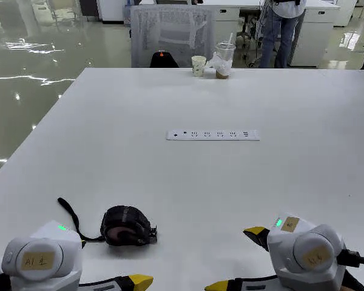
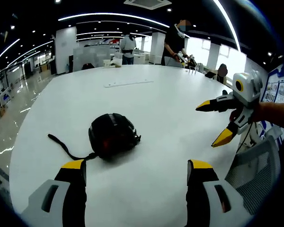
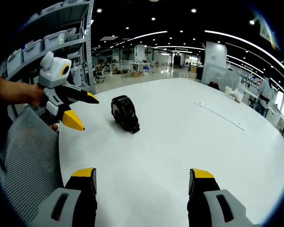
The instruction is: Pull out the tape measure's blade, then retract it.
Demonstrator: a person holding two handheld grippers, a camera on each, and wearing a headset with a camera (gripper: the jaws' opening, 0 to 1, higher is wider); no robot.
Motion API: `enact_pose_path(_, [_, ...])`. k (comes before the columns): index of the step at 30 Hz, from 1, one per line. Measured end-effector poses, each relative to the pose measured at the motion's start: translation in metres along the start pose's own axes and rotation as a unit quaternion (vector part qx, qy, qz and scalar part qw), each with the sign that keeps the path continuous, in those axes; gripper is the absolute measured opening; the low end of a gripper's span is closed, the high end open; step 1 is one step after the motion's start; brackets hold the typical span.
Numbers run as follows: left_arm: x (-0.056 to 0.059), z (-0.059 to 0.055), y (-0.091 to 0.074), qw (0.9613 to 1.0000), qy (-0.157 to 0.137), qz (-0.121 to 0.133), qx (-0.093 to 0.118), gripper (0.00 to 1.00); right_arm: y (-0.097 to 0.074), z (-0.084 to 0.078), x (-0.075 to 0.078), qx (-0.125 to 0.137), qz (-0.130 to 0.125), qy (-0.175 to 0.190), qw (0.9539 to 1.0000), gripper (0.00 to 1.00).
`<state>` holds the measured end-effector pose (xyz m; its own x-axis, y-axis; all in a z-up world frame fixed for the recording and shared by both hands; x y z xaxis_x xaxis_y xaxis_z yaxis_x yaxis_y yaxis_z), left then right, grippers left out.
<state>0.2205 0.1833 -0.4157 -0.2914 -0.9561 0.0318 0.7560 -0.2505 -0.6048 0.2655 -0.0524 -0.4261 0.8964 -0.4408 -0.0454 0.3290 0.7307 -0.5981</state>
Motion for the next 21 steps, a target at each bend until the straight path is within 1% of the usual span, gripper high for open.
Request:
enact_pose_path(7, [0.007,-0.004,-0.008,0.9998,0.012,-0.009,0.013,0.87,-0.011,-0.002,-0.011,0.03,-0.014,0.016,0.9993,0.87])
enact_pose_path(9, [0.01,-0.006,-0.011,0.9997,0.015,-0.012,0.013,0.88,-0.014,-0.004,-0.013,0.031,-0.018,0.021,0.9991,0.88])
enact_pose_path(11, [0.011,-0.007,-0.014,0.9996,0.015,-0.013,0.019,0.88,-0.017,-0.004,-0.015,0.04,-0.025,0.024,0.9986,0.89])
enact_pose_path(14, [0.012,-0.009,-0.018,0.9996,0.011,-0.012,0.021,0.89,-0.021,-0.004,-0.019,0.048,-0.029,0.031,0.998,0.91])
enact_pose_path(18, [0.014,-0.01,-0.024,0.9996,0.014,-0.009,0.025,0.92,-0.024,-0.005,-0.024,0.052,-0.034,0.036,0.9974,0.93])
enact_pose_path(21, [0.017,-0.012,-0.028,0.9995,0.015,-0.011,0.027,0.93,-0.026,-0.006,-0.028,0.054,-0.037,0.038,0.9971,0.94])
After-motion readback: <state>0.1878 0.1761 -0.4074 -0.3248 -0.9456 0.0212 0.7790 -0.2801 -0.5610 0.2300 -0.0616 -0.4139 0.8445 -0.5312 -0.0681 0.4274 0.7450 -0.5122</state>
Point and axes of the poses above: the centre of the closed fingertips' face, and the gripper's own axes: y roughly forward along the fingers, x roughly to its right, z roughly out of its top, the point moved 6 cm from there along -y, roughly backward along the fingers, and after that the axes turned 4 degrees about z, right-handed, at the moved point
